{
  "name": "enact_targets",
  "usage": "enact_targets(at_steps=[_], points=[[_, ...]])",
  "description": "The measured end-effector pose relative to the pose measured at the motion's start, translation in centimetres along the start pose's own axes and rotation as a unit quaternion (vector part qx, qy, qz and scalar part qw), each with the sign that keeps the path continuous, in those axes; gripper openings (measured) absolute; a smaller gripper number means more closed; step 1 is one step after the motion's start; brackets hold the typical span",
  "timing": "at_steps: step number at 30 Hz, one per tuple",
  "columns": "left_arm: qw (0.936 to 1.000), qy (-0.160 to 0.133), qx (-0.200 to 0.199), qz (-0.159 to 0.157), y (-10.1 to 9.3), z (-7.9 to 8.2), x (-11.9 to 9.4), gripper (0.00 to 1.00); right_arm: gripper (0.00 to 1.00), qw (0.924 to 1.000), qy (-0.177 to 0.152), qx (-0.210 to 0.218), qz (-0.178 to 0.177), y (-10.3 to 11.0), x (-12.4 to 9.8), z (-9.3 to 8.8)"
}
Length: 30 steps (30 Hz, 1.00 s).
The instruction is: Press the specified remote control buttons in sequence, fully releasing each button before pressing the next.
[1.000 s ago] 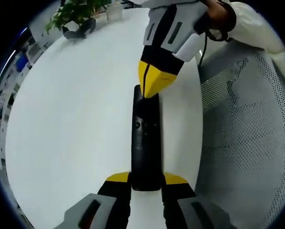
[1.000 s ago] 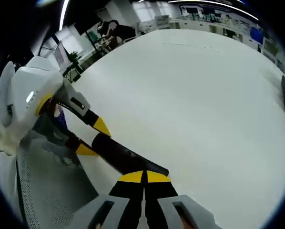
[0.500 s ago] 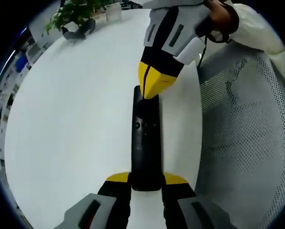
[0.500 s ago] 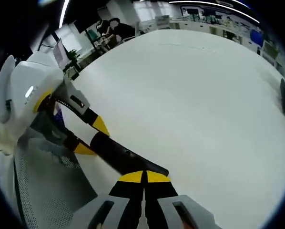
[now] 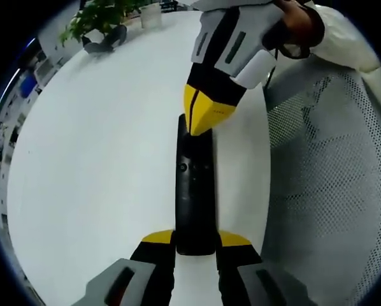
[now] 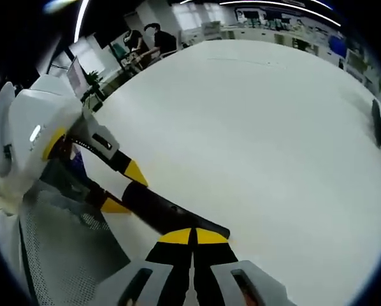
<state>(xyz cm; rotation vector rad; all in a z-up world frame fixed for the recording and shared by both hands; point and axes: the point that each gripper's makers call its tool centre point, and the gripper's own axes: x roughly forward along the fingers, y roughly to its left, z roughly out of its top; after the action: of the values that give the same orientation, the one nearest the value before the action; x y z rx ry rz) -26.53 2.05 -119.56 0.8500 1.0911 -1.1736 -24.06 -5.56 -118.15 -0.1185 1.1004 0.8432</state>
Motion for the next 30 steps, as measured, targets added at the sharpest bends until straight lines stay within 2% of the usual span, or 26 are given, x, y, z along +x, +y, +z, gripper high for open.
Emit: enact_targets(at_steps=[4,17,30], points=[[1.0000,-0.001,-0.001,-0.002,0.02,-0.01,-0.02,0.22,0.00,0.9998,0.013,-0.014,-0.007,0.06,-0.13,-0.06],[1.0000,-0.002,0.000,0.003,0.02,0.00,0.01,0.22,0.00,0.9986,0.011,-0.045,-0.027,0.02,0.04,-0.15],[1.0000,0.002,0.000,0.001,0.02,-0.05,0.02,0.22,0.00,0.9995,0.005,-0.019,-0.027,-0.16,0.05,-0.03]])
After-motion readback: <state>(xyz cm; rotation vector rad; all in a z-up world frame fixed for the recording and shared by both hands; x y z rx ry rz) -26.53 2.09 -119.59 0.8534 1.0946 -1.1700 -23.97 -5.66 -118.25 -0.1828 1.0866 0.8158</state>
